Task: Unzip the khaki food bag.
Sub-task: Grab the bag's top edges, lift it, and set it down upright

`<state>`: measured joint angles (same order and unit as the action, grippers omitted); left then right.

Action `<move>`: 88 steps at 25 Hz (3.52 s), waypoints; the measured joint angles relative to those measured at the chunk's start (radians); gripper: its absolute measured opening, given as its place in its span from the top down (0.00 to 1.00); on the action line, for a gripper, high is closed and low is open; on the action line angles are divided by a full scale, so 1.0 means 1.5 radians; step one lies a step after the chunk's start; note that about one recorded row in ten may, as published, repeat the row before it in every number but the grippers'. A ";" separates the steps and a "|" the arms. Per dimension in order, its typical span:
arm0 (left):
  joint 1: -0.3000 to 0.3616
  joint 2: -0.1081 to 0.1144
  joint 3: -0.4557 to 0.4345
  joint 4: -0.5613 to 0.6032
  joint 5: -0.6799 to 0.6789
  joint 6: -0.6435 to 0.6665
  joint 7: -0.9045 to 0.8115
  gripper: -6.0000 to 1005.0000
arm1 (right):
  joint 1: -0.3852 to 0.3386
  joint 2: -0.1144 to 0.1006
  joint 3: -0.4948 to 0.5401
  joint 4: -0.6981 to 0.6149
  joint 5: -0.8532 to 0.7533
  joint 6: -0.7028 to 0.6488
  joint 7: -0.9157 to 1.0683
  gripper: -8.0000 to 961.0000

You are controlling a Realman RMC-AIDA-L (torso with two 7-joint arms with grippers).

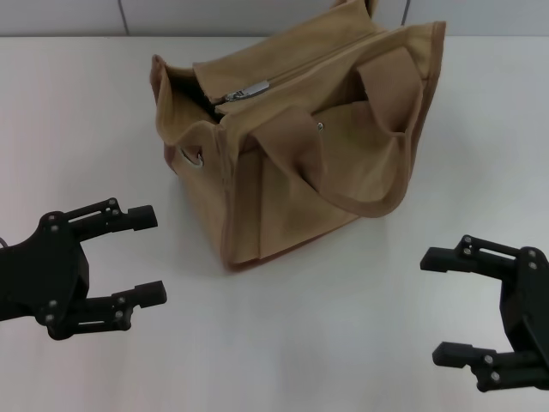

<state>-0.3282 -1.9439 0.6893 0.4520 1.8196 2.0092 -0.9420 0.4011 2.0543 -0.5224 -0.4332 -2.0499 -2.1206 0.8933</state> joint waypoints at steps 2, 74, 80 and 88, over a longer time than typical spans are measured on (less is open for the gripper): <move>0.000 0.001 0.000 0.000 -0.001 0.000 -0.008 0.19 | 0.007 0.000 0.000 0.001 0.000 0.002 0.003 0.13; -0.083 -0.077 -0.135 0.037 -0.175 -0.182 0.043 0.94 | -0.019 0.007 0.125 0.055 0.044 0.083 -0.002 0.13; -0.115 -0.080 -0.055 0.049 -0.179 -0.083 0.067 0.93 | -0.031 0.015 0.243 0.096 0.052 0.084 -0.003 0.13; -0.155 -0.089 0.111 -0.086 -0.184 -0.157 0.198 0.93 | -0.043 0.019 0.302 0.130 0.045 0.139 -0.089 0.13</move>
<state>-0.5600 -2.0775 0.8555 0.3229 1.5434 1.7735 -0.6447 0.3365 2.0827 -0.0697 -0.2385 -1.9820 -1.9123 0.7598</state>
